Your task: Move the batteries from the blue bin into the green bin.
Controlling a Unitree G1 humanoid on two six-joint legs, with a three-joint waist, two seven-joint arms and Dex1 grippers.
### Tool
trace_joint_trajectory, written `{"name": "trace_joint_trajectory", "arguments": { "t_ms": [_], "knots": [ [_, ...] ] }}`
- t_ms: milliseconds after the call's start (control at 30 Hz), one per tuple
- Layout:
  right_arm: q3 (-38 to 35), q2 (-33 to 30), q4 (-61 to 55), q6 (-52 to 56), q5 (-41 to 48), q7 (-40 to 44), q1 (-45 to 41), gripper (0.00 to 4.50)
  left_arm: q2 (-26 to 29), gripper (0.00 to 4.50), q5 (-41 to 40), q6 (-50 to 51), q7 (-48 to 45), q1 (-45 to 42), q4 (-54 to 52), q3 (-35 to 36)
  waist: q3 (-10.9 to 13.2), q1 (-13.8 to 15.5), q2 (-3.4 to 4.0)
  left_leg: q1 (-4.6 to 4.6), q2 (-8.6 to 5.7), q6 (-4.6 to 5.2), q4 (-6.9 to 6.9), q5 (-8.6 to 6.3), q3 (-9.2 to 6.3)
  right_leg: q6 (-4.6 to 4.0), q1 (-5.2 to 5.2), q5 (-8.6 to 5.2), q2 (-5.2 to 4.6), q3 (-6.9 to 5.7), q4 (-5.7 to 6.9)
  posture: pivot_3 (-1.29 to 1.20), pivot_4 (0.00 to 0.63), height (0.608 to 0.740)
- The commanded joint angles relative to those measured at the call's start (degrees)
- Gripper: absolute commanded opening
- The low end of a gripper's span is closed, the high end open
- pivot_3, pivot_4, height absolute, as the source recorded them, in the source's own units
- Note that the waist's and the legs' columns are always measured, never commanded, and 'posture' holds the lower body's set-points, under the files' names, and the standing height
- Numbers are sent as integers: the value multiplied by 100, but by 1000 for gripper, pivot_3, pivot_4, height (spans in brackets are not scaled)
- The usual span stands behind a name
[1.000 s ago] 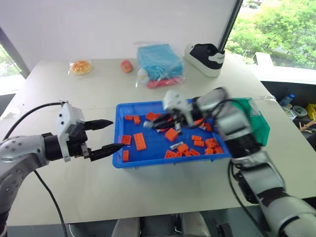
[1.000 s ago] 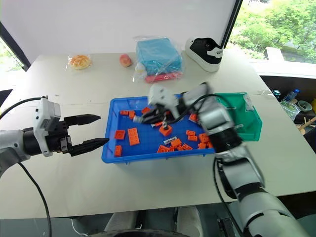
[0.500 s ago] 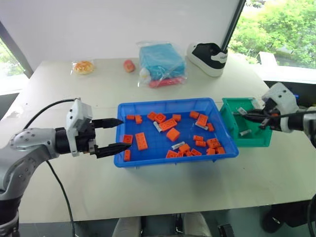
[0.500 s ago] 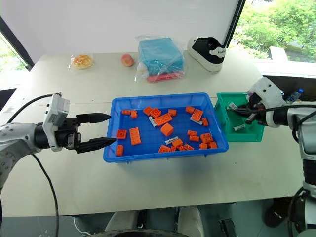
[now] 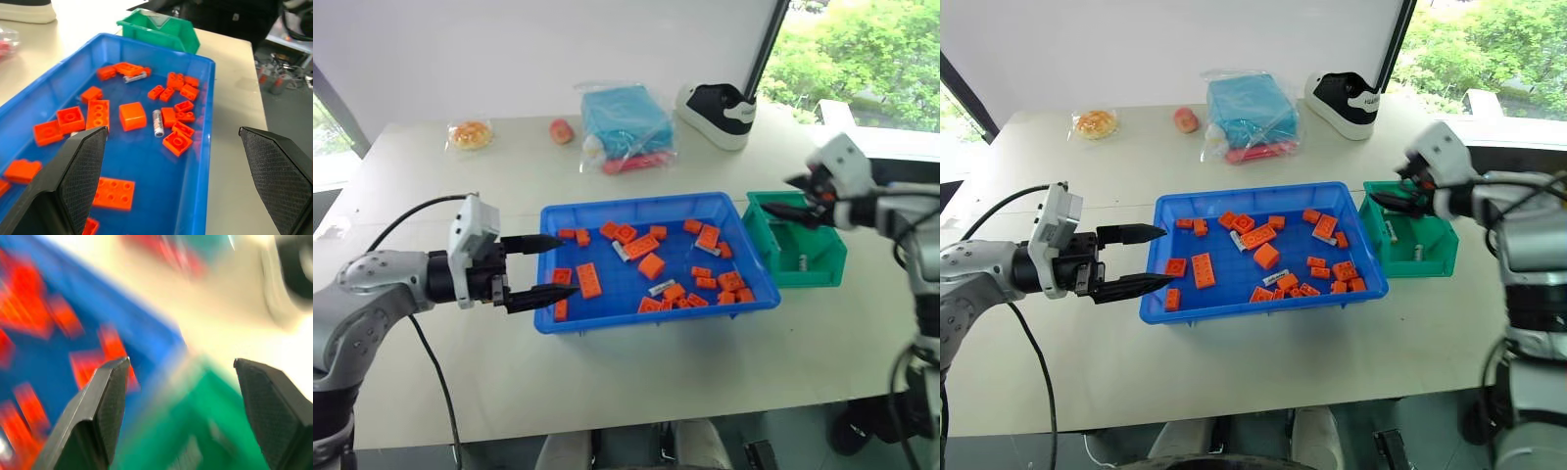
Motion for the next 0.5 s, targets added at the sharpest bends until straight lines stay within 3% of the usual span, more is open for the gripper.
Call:
{"name": "trace_joint_trajectory", "arguments": {
  "t_ms": [33, 267, 500],
  "knots": [
    [623, 718, -313, 282, 243, -134, -177, 3597, 42, 4500, -86, -4, 104, 44, -181, 242, -3, 12, -7, -1, 0, 0, -1, 0, -4, -5, 0, 8, 1, -2, 0, 0, 150, 725],
    [1901, 1901, 347, 73, -193, -513, -301, 3597, 43, 4500, -148, 16, 289, 192, -313, 412, 3, 49, 2, -11, -18, 1, 22, 0, -11, -14, -14, 4, -10, 2, -6, 0, 150, 725],
    [2289, 2424, 1318, -137, -430, -570, -640, 3597, 51, 4500, -132, -22, 405, 244, -322, 518, 4, 26, 4, -10, -18, 1, 18, 0, -10, -5, -16, 11, -6, 3, 3, 0, 150, 725]
  ]
}}
